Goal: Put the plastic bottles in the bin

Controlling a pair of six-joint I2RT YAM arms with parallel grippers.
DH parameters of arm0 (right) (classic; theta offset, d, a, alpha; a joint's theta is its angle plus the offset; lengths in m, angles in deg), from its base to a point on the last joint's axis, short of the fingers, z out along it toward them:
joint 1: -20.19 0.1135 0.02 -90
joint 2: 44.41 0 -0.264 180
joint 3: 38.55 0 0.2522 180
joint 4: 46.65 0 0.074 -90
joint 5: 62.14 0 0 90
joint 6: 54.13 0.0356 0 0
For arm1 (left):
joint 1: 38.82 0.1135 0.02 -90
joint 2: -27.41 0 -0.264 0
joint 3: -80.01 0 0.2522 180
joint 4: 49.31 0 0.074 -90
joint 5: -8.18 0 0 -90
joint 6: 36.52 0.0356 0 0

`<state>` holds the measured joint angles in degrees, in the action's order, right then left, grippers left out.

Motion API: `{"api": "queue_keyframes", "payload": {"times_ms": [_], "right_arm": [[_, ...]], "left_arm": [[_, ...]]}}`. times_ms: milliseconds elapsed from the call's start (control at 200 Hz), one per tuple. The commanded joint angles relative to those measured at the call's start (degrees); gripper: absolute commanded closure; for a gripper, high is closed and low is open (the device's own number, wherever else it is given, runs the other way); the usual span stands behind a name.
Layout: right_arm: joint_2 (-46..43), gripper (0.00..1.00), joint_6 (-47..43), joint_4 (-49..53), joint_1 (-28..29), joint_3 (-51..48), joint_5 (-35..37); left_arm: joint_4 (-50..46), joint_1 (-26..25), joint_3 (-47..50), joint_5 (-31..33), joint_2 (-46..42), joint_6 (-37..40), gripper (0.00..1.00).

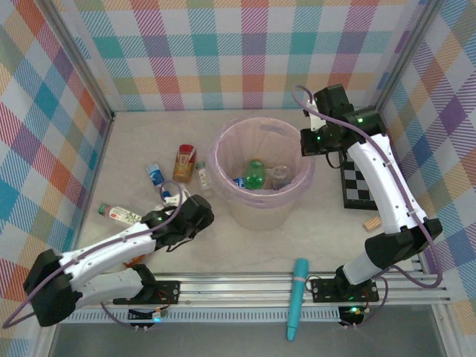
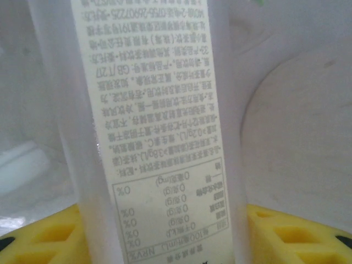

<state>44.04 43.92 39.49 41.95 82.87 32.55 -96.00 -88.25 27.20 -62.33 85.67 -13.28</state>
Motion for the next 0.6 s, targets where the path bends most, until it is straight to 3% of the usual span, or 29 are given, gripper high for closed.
{"api": "queue_keyframes", "payload": {"times_ms": [0, 160, 295, 400, 595], "right_arm": [[-2.33, 0.99, -0.99, -2.24, 0.13, 0.25, -2.77], [-2.53, 0.99, -1.1, -2.05, 0.13, 0.28, -3.06], [-3.14, 0.99, -1.1, -2.38, 0.13, -0.23, -2.96], [-3.09, 0.99, -1.11, -2.51, 0.21, -0.31, -2.86], [-2.67, 0.99, -1.1, -2.33, 0.13, 0.09, -2.97]], "left_arm": [[-11.4, -0.76, -4.62, 7.02, -5.76, 2.21, 0.48], [-21.88, -0.67, -15.32, 14.78, -11.15, 8.41, 0.54], [-26.12, -0.59, -29.03, 17.95, -9.46, 18.19, 0.55], [-26.76, -0.58, -41.89, 15.69, -3.3, 27.89, 0.58], [-28.15, -0.58, -63.76, 4.59, 13.58, 42.15, 0.64]]}}
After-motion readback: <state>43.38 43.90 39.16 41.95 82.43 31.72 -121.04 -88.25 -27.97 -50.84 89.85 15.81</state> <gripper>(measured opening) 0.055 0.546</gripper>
